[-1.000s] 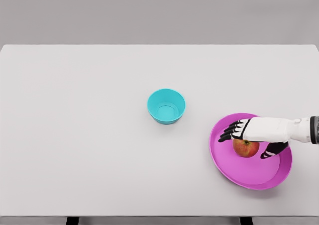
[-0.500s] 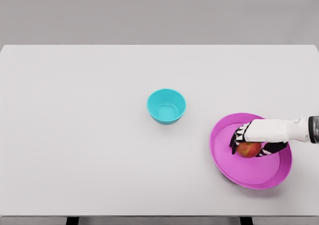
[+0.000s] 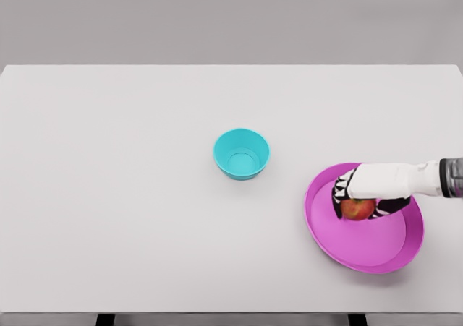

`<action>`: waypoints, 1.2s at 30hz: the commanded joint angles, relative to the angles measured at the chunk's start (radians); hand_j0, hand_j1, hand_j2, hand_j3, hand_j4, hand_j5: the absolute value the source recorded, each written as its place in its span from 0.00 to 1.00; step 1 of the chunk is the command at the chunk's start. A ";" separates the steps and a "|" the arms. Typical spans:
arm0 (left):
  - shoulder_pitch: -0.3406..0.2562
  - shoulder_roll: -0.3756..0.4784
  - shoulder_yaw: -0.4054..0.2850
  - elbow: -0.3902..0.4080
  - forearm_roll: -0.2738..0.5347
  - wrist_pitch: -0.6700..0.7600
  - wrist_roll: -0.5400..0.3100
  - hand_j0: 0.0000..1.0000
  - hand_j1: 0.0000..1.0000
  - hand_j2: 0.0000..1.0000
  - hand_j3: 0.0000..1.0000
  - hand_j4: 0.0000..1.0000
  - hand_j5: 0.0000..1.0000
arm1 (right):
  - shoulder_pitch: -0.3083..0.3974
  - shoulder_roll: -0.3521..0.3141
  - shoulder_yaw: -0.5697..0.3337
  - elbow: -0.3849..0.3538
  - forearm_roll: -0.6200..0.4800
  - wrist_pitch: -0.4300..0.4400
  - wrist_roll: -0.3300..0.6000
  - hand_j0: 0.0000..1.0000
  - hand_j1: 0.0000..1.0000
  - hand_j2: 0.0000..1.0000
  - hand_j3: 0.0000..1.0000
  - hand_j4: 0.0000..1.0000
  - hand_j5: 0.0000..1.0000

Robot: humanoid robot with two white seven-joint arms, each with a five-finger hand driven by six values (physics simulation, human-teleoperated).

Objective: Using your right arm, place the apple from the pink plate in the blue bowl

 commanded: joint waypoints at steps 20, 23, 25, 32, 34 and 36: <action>0.000 0.000 0.000 0.000 0.000 0.000 0.000 1.00 1.00 1.00 1.00 1.00 1.00 | -0.287 0.529 -0.064 0.244 -0.092 -0.001 0.144 0.24 0.24 0.24 0.24 0.24 0.24; 0.000 0.000 -0.001 0.000 0.000 0.000 0.000 1.00 1.00 1.00 1.00 1.00 1.00 | -0.295 0.606 -0.054 0.338 -0.084 -0.001 0.144 0.24 0.24 0.24 0.24 0.24 0.24; 0.000 0.000 0.000 0.000 0.000 0.000 0.000 1.00 1.00 1.00 1.00 1.00 1.00 | -0.287 0.605 -0.054 0.339 -0.082 -0.001 0.144 0.24 0.24 0.24 0.24 0.24 0.24; 0.000 0.000 -0.001 0.000 0.000 0.000 0.000 1.00 1.00 1.00 1.00 1.00 1.00 | -0.264 0.585 -0.056 0.329 -0.081 -0.001 0.144 0.24 0.24 0.24 0.24 0.24 0.24; 0.000 0.000 -0.001 0.000 0.000 0.000 0.000 1.00 1.00 1.00 1.00 1.00 1.00 | -0.265 0.579 -0.056 0.315 -0.078 -0.001 0.144 0.53 0.53 0.53 0.53 0.53 0.53; 0.000 0.000 0.000 0.000 0.000 0.000 0.000 1.00 1.00 1.00 1.00 1.00 1.00 | -0.264 0.574 -0.057 0.284 -0.075 -0.001 0.144 0.77 0.77 0.77 0.77 0.77 0.77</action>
